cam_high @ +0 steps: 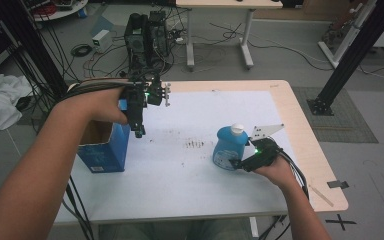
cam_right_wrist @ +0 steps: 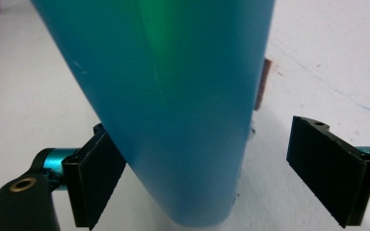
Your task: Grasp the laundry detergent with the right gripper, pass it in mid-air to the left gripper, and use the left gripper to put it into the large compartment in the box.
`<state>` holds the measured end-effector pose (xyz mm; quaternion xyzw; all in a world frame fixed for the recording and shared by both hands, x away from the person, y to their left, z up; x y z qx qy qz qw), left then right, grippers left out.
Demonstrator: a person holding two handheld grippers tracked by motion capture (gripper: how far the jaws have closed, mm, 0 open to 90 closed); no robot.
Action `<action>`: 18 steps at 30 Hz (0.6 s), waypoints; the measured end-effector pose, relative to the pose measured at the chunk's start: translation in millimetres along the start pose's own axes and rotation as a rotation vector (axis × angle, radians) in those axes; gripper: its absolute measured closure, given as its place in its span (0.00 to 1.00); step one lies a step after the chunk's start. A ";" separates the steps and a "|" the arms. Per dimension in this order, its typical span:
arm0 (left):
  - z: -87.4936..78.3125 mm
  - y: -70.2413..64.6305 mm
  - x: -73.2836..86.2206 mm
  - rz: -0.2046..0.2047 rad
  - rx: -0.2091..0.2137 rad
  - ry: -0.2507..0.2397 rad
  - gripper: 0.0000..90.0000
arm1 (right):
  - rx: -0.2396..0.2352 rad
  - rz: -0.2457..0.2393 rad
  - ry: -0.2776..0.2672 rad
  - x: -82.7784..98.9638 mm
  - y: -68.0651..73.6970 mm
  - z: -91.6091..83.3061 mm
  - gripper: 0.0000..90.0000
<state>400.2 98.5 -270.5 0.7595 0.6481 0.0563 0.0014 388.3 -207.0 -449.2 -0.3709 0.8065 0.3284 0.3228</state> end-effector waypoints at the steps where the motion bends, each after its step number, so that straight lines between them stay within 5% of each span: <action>1: -0.1 -0.1 0.3 -0.002 0.006 0.002 0.11 | 0.002 -0.010 -0.019 -0.3 -0.7 2.5 0.15; 8: 2.0 0.7 1.7 -0.004 0.006 0.007 0.11 | 0.004 0.021 -0.061 -1.7 0.2 7.7 0.15; 18: 5.9 2.7 3.0 -0.006 0.014 0.005 0.11 | -0.006 -0.004 -0.109 -5.1 -3.0 10.9 0.15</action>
Point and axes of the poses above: each handheld gripper's, and its own axes: z roughly forward along the jaws, x roughly out of its underside, y roughly to its left, the point moved 6 cm from there along z, roughly forward along the jaws, and after that the axes turned 13 degrees about z, right-handed, at the moved point
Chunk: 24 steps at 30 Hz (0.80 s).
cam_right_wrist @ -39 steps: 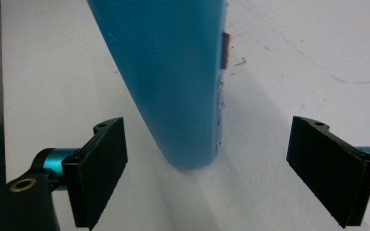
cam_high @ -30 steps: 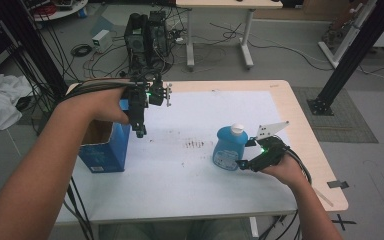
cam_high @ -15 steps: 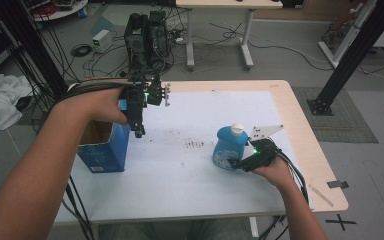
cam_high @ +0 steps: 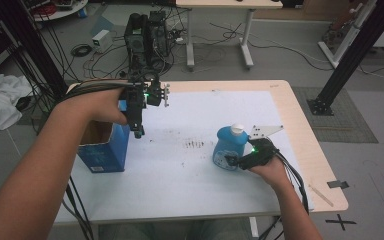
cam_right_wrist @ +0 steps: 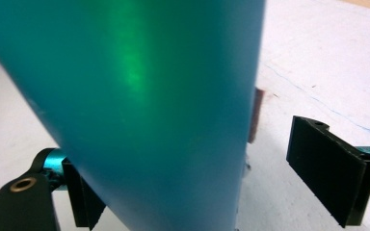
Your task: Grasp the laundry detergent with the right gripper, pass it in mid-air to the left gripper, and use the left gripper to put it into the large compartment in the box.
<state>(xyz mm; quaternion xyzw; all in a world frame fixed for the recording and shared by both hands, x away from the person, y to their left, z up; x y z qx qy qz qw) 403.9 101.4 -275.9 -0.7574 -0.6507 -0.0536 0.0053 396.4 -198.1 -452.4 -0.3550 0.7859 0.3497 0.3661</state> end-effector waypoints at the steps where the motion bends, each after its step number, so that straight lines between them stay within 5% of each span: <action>1: 0.3 0.2 0.1 0.000 -0.004 0.000 0.11 | -0.002 0.026 0.008 0.9 2.6 0.1 0.15; 11: 1.5 0.5 -0.9 0.001 0.005 0.000 0.11 | -0.019 0.010 0.003 1.0 9.1 0.5 0.15; 15: 1.2 0.1 -1.2 0.004 0.003 0.002 0.11 | -0.044 -0.024 -0.020 0.3 12.2 0.9 0.26; 24: 1.8 -0.2 -0.3 0.000 0.003 0.007 0.11 | -0.050 -0.013 -0.012 1.1 13.4 0.5 0.28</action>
Point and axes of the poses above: each handheld gripper's, and its own axes: z roughly forward along the jaws, x roughly out of its underside, y roughly to its left, the point moved 6 cm from there along z, roughly forward along the jaws, and after that the axes turned 13 degrees about z, right-handed, at the moved point
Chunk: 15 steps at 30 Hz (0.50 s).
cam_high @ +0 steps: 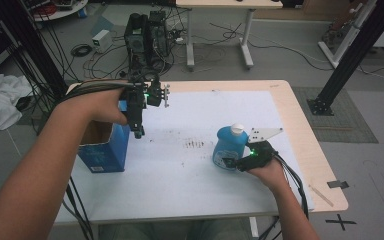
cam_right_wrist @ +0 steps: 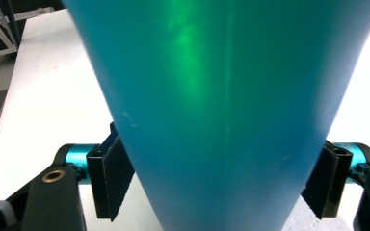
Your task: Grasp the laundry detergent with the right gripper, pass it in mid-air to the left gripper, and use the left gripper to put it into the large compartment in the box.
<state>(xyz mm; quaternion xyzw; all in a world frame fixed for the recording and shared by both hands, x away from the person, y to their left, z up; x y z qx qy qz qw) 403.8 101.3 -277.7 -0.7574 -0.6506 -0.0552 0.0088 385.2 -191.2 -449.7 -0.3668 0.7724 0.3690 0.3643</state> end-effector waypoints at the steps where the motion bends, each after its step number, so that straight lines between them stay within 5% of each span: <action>1: 0.2 0.0 -0.2 0.002 0.004 0.002 0.11 | -0.001 -0.003 0.002 0.2 0.2 -0.1 0.29; 15: 0.3 0.8 -2.7 0.002 0.003 0.002 0.11 | 0.002 -0.018 -0.025 -1.8 1.6 -0.6 0.36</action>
Point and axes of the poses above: each handheld gripper's, and its own axes: z roughly forward along the jaws, x roughly out of its underside, y roughly to its left, the point moved 6 cm from there along z, roughly forward along the jaws, and after that the axes turned 13 degrees about z, right-handed, at the moved point
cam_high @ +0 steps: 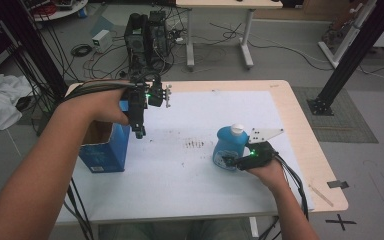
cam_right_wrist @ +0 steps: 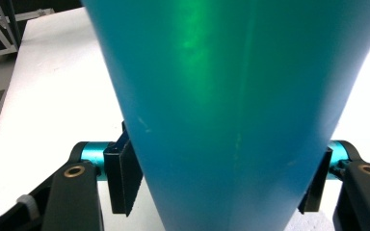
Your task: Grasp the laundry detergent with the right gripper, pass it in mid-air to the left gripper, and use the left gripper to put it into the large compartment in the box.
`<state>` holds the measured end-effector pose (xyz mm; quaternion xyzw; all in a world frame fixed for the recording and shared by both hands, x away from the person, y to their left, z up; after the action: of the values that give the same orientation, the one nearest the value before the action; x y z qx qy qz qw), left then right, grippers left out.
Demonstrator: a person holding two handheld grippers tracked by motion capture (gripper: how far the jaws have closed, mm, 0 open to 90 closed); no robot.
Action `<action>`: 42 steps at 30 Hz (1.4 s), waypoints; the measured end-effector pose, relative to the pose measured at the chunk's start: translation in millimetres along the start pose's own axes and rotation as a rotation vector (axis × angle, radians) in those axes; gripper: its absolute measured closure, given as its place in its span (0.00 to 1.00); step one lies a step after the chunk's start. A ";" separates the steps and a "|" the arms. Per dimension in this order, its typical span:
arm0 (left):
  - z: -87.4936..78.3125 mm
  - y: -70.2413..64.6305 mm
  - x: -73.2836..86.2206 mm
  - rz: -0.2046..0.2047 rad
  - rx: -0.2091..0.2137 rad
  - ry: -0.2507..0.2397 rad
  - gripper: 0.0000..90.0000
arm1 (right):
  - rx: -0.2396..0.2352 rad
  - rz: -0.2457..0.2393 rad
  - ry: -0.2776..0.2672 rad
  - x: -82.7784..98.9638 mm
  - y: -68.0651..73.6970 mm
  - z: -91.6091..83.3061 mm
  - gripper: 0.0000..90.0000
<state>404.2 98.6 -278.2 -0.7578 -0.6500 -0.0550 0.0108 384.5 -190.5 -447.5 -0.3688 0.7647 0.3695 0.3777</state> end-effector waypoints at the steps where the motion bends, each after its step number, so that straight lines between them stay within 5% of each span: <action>1: 0.4 -0.6 0.1 -0.004 0.006 -0.001 0.11 | 0.000 -0.006 0.002 0.2 -0.4 -0.1 0.37; 31: 0.3 -0.3 -2.2 0.007 0.001 -0.002 0.11 | 0.026 -0.039 -0.013 -0.6 0.1 1.2 0.49; 36: -1.7 -1.5 -1.8 0.009 0.000 -0.005 0.11 | 0.010 -0.014 -0.013 -9.1 6.7 -9.8 0.49; 42: -6.1 -4.2 -3.1 0.011 -0.007 -0.017 0.11 | 0.008 -0.087 -0.008 -36.7 19.5 -22.5 0.49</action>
<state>399.1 95.7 -272.7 -0.7619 -0.6457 -0.0508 0.0028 377.5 -190.1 -400.7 -0.3988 0.7479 0.3509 0.3980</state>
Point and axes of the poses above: each handheld gripper's, and its own axes: z roughly forward along the jaws, x roughly out of its underside, y roughly to its left, the point moved 6 cm from there along z, roughly forward along the jaws, and after that the axes turned 13 degrees about z, right-handed, at the moved point
